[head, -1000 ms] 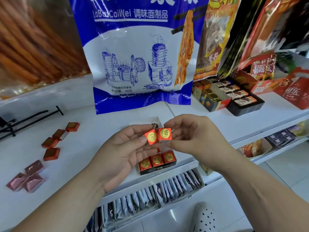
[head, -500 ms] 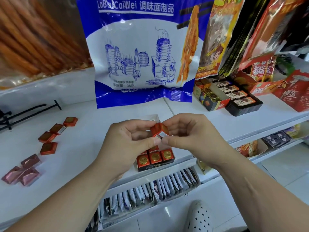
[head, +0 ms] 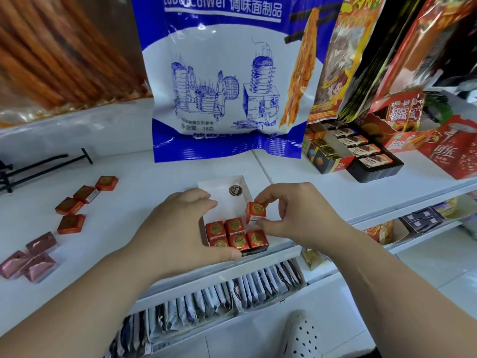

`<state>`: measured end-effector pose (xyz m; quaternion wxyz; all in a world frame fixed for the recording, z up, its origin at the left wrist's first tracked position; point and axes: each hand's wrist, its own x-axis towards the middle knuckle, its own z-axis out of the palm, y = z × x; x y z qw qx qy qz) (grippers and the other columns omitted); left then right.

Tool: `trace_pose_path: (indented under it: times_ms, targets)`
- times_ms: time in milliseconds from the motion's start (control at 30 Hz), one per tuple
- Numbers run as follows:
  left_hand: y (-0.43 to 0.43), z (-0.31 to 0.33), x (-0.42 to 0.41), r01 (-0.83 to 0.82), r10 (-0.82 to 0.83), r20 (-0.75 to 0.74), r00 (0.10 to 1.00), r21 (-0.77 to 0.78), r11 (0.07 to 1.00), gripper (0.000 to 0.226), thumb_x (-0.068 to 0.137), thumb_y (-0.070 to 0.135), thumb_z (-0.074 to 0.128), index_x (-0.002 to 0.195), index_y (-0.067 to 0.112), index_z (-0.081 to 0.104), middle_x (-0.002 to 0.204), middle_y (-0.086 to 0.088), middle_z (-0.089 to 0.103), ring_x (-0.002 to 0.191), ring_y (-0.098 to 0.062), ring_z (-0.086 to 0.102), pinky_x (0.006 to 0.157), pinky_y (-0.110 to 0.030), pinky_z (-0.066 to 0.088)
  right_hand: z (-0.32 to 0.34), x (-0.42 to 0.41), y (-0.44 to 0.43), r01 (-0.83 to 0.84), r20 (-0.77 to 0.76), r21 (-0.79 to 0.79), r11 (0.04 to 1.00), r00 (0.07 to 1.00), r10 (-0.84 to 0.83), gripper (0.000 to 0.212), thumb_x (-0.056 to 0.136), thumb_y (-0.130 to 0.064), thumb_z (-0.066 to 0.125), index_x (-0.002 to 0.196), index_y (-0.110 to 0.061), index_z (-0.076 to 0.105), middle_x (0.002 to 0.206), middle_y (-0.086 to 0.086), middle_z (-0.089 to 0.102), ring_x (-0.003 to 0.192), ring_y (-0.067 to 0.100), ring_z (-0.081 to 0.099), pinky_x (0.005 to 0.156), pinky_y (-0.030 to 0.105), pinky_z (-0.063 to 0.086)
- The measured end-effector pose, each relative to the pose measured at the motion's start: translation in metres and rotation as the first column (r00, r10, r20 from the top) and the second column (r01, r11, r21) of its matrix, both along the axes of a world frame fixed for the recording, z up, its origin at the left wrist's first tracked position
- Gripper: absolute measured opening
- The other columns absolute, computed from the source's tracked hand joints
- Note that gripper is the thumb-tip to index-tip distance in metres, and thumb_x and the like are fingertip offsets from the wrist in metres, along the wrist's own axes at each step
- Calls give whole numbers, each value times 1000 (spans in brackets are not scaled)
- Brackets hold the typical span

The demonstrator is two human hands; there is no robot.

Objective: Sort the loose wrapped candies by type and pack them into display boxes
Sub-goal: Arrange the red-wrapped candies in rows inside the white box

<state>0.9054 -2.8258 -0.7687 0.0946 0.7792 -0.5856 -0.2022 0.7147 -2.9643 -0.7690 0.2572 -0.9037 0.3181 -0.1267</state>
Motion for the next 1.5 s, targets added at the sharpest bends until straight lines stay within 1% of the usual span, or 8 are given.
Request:
trace_pose_path:
  times_ms: [100,167,300,733,933,1200,1333,1500]
  targets:
    - [4,-4,-1,8,-9,47,999,12,1000,113,52,96,39,148,36,35,158,17,22,141,-10,23,113,-33,26,1,8,-1,-68,-105,-95,993,993,58,34,74,-39,82,105,-30,72,96,-18,70,71,-20,53,59,3,35]
    - [6,-6,0,22,-23,73,997,11,1000,109,56,93,40,148,35,35,160,16,17,142,-13,22,113,-34,26,2,12,-4,-86,-153,-138,987,986,64,39,72,-45,82,107,-33,71,99,-17,70,71,-10,57,64,5,36]
    - [6,-13,7,22,-22,21,1000,0,1000,110,55,92,49,148,34,36,161,19,11,145,-12,19,116,-36,24,5,20,-2,-106,-214,-200,974,975,62,43,73,-51,78,112,-36,68,102,-15,72,86,10,64,77,30,53]
    - [8,-24,23,30,-36,-126,991,-52,998,102,55,82,67,145,43,36,157,29,12,144,0,18,119,-31,22,8,22,0,-124,-290,-176,977,954,69,39,75,-42,75,112,-37,66,101,-16,71,86,10,63,76,34,56]
    - [2,-28,11,162,-172,-48,984,-165,973,82,72,82,34,145,46,35,156,28,15,148,0,-3,122,-44,0,4,21,-3,-94,-191,-91,991,979,75,35,72,-39,79,105,-36,69,99,-18,70,91,5,63,79,30,55]
    - [-22,-26,-5,206,-218,-33,975,-213,955,54,93,38,25,145,40,40,151,25,36,143,-1,19,115,-36,15,20,3,-11,-31,-49,-99,995,998,27,24,69,-35,81,90,-33,72,86,-18,71,84,-1,64,73,30,56]
    - [-36,-27,-8,240,-231,70,970,-157,958,40,101,33,35,136,42,51,141,25,49,132,-6,32,106,-41,22,15,0,-11,-25,-75,-66,997,997,20,24,69,-36,82,91,-33,73,88,-19,71,79,-8,61,71,23,52]
    - [-44,-26,-14,168,-159,60,986,-209,963,25,94,42,55,115,43,66,106,17,63,117,-9,41,98,-44,29,7,0,-11,-15,-97,-43,999,995,11,26,67,-41,80,90,-34,72,85,-20,70,86,-3,63,76,29,56]
